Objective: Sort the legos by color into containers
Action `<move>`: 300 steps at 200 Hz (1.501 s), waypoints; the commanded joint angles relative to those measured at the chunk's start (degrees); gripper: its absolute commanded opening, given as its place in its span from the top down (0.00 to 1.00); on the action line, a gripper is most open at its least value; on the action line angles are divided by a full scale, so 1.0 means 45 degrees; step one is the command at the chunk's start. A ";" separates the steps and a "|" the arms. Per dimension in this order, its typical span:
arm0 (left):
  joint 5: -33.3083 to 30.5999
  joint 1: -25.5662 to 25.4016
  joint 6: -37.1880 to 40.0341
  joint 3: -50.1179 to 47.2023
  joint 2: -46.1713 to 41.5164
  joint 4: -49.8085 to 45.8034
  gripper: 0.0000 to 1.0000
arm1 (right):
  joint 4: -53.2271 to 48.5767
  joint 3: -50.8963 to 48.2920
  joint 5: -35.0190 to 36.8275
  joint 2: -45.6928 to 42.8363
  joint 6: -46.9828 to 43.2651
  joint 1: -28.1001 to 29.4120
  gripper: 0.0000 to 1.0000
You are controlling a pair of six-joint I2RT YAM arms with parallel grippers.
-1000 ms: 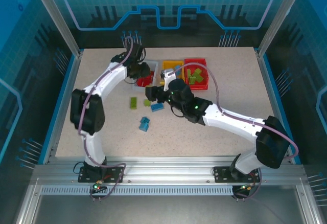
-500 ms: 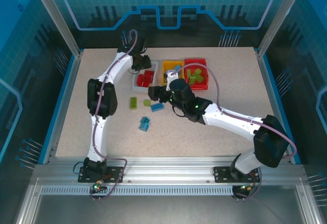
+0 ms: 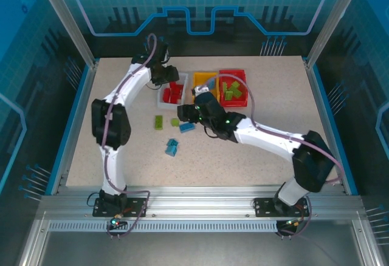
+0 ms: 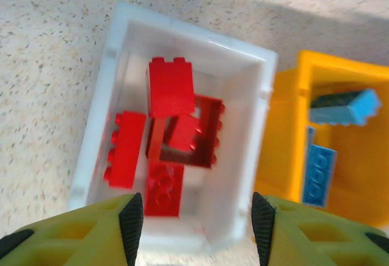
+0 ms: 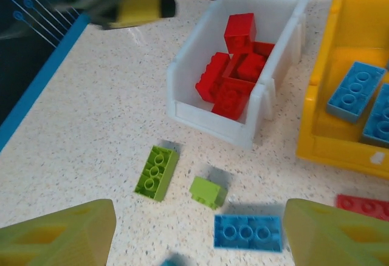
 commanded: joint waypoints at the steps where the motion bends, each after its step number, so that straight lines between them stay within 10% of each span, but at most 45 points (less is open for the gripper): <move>1: 0.0380 -0.0092 -0.0973 -0.2542 -0.2849 0.1259 0.46 | -0.2502 0.1812 0.0585 0.1712 -0.0381 0.0345 0.28; 67: 0.1368 -0.0140 -0.2803 -1.0197 -1.0218 0.2428 0.40 | -0.5850 0.7080 0.0479 0.6507 -0.2982 0.0514 0.32; 122: 0.1436 -0.0150 -0.3251 -1.2409 -1.4159 0.0976 0.38 | -0.6057 0.7868 -0.1328 0.7598 -0.6296 -0.0008 0.28; 233: 0.1524 -0.0150 -0.3331 -1.2461 -1.4727 0.0436 0.38 | -0.6930 0.9063 -0.2012 0.8924 -0.6668 -0.0198 0.60; 300: 0.1821 -0.0167 -0.3466 -1.2549 -1.4627 0.0810 0.39 | -0.5495 0.7090 -0.1502 0.6380 -0.6145 -0.0057 0.83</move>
